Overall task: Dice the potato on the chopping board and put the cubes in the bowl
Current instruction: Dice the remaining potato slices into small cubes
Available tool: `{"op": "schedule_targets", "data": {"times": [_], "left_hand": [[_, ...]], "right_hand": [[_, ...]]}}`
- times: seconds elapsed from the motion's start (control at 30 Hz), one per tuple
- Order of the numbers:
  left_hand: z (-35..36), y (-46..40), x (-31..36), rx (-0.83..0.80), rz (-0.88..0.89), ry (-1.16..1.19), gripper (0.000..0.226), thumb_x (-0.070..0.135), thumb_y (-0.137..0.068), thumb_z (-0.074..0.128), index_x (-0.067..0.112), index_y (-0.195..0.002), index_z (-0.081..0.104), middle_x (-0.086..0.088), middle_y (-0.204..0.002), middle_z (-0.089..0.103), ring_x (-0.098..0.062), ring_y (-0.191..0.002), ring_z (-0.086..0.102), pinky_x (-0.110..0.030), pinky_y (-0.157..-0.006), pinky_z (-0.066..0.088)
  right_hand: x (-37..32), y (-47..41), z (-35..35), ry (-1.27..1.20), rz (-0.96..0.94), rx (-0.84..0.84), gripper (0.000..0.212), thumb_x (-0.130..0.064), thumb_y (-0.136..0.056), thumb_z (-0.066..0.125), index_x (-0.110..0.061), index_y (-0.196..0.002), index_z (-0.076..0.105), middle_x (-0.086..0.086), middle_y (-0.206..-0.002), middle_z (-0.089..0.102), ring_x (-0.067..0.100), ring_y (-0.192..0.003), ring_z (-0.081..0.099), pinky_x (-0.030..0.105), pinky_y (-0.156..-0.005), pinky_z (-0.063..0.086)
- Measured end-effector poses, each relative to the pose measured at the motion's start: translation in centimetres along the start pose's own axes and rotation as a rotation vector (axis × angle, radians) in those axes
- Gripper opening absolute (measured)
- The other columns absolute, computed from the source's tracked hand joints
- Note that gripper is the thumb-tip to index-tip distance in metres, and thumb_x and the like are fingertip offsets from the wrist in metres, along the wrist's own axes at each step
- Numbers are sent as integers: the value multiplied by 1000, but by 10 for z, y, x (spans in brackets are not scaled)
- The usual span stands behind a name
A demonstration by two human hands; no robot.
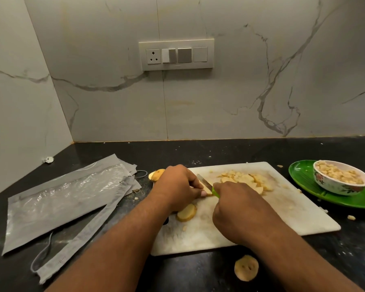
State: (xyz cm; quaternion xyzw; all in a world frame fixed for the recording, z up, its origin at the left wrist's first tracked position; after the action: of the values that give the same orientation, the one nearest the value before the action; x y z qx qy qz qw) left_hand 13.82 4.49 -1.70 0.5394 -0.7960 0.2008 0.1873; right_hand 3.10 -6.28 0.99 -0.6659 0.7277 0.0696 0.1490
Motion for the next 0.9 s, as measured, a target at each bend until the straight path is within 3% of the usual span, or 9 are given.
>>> {"op": "schedule_targets", "data": {"times": [0.17,0.4,0.5,0.6,0.7,0.77,0.9], "left_hand": [[0,-1,3,3,18,-34,17,42,-84,84,28,-95,83,10,-92,77,-9,-87,66,-24,-76,55],[-3,1,4,28,27,-36,17,45,-83,84,30,-92,83,11,-94,77,-6,-91,66,-27,-80,57],[-4,6,4,18,40,-29,13,43,-87,81,31,-93,83,12,-95,76,-6,-86,66,-29,-78,58],[-20,9,-1,123,28,159,7,32,-94,76,31,-97,82,12,-92,77,-6,-80,72,-33,-80,63],[-42,13,-8,238,6,327,11,20,-98,71,26,-97,81,9,-85,76,-4,-69,73,-20,-67,60],[-42,13,-11,158,-5,321,13,16,-97,71,24,-94,80,7,-83,76,-6,-70,73,-15,-62,56],[-22,18,-7,-170,32,146,3,25,-89,81,27,-92,81,9,-81,77,-9,-78,73,-26,-75,62]], "right_hand": [[5,22,3,2,-45,-37,50,-23,-96,45,-29,-146,41,-6,-136,52,14,-120,48,26,-96,42],[18,74,-8,6,-34,-92,62,-30,-102,41,-35,-158,15,-14,-150,40,13,-133,36,25,-106,32],[15,74,-20,-16,-11,-32,62,-26,-100,42,-32,-158,19,-9,-146,46,14,-122,42,28,-103,36],[3,56,-19,-26,0,69,62,-19,-94,41,-27,-154,27,-1,-139,54,19,-118,49,32,-99,41],[-19,35,2,-39,-22,63,53,-20,-93,45,-25,-145,40,2,-131,57,21,-113,54,31,-88,44],[-26,28,17,-31,-29,26,46,-21,-93,50,-24,-139,46,2,-123,59,18,-102,56,28,-78,44],[-6,28,22,21,11,46,45,-19,-92,48,-23,-137,46,3,-120,60,21,-103,58,30,-77,42]]}}
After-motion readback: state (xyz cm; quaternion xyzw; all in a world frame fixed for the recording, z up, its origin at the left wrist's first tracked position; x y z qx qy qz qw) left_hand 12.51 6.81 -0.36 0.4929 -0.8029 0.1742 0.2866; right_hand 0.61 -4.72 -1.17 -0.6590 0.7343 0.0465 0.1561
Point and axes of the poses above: each hand's wrist, its own y-axis away from the middle knuckle, its own z-axis out of the palm, x = y × z, the point moved 10 cm from there along -y, towards the middle knuckle
